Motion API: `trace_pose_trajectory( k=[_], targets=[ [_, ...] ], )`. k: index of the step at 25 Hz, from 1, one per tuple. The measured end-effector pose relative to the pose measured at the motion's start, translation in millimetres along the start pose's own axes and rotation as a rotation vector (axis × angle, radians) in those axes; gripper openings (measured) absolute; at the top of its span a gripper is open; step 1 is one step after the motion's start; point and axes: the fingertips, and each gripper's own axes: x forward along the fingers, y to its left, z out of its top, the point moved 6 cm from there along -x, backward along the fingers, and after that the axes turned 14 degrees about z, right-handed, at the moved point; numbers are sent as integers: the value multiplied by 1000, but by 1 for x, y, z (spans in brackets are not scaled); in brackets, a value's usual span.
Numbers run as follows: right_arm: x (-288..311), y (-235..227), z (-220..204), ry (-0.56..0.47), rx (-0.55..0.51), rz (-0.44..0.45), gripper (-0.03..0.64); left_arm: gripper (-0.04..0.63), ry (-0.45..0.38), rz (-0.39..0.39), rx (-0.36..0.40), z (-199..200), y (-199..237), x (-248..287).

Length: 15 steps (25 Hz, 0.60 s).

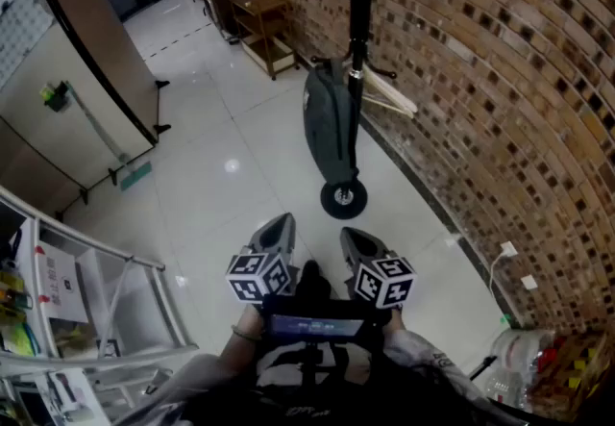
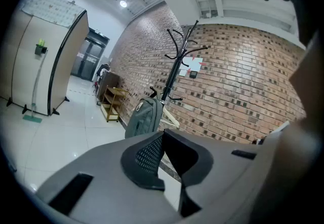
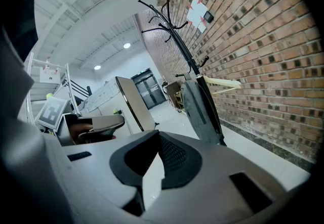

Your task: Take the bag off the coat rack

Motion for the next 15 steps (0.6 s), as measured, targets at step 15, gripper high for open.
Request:
trace_pose_trajectory(
  k=[15],
  targets=[
    [84,-54,63,-42,28,-36,9,8,30,-48,-12,62,36,104]
  ],
)
